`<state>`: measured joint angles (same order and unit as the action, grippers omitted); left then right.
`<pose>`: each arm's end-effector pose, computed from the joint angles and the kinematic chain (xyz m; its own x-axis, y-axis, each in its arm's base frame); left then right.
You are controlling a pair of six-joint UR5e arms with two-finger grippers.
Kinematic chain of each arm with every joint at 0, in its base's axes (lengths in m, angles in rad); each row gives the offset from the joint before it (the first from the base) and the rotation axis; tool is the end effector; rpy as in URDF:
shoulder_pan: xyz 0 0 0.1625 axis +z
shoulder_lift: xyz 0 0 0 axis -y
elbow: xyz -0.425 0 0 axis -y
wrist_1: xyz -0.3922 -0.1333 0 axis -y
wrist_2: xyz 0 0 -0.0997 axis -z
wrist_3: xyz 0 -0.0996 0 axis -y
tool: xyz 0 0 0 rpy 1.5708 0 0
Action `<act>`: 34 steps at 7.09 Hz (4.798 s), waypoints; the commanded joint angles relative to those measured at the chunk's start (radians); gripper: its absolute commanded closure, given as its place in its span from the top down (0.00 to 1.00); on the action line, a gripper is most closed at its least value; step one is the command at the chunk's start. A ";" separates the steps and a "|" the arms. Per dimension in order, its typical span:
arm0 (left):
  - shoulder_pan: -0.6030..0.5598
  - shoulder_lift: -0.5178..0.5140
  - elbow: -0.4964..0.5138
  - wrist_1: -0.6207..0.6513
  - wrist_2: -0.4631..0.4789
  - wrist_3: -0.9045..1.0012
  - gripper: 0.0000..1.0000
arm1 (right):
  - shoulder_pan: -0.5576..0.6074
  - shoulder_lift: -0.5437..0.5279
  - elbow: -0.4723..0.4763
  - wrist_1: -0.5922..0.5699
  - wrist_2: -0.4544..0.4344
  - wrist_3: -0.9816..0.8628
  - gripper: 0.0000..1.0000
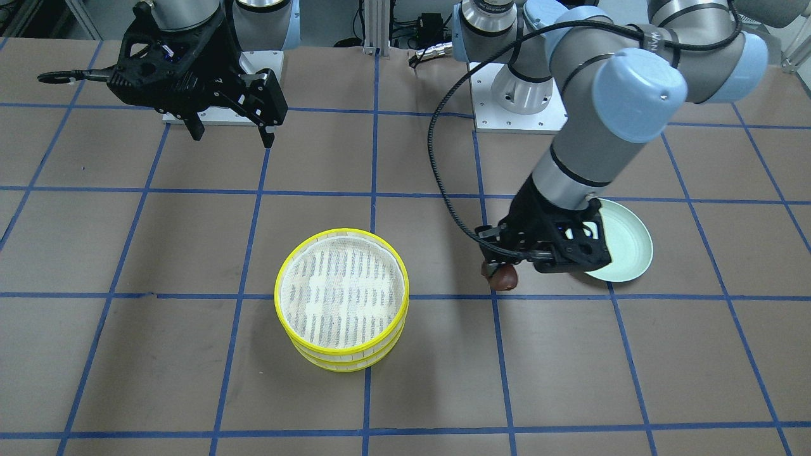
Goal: Place buns in different layers of steamer
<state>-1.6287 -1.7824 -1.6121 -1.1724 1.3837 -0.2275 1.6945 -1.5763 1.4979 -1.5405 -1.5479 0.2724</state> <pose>-0.1852 -0.5721 0.3975 -0.9670 -0.1412 0.2120 -0.1651 0.9812 -0.0997 0.1954 -0.4725 0.5235 -0.9885 0.1468 -0.0350 0.1482 0.9881 -0.0402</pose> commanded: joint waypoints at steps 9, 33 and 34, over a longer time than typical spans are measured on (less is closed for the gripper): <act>-0.250 -0.140 -0.014 0.235 -0.121 -0.193 1.00 | 0.002 -0.010 0.001 0.019 -0.009 -0.004 1.00; 0.009 0.345 -0.029 -0.365 0.152 0.166 1.00 | 0.001 -0.010 0.002 0.017 -0.034 -0.041 1.00; 0.009 0.350 -0.031 -0.366 0.165 0.187 1.00 | 0.001 -0.010 0.002 0.017 -0.035 -0.041 1.00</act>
<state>-1.6208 -1.4423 -1.6408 -1.5354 1.5355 -0.0569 1.6951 -1.5862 1.5002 -1.5229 -1.5819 0.2317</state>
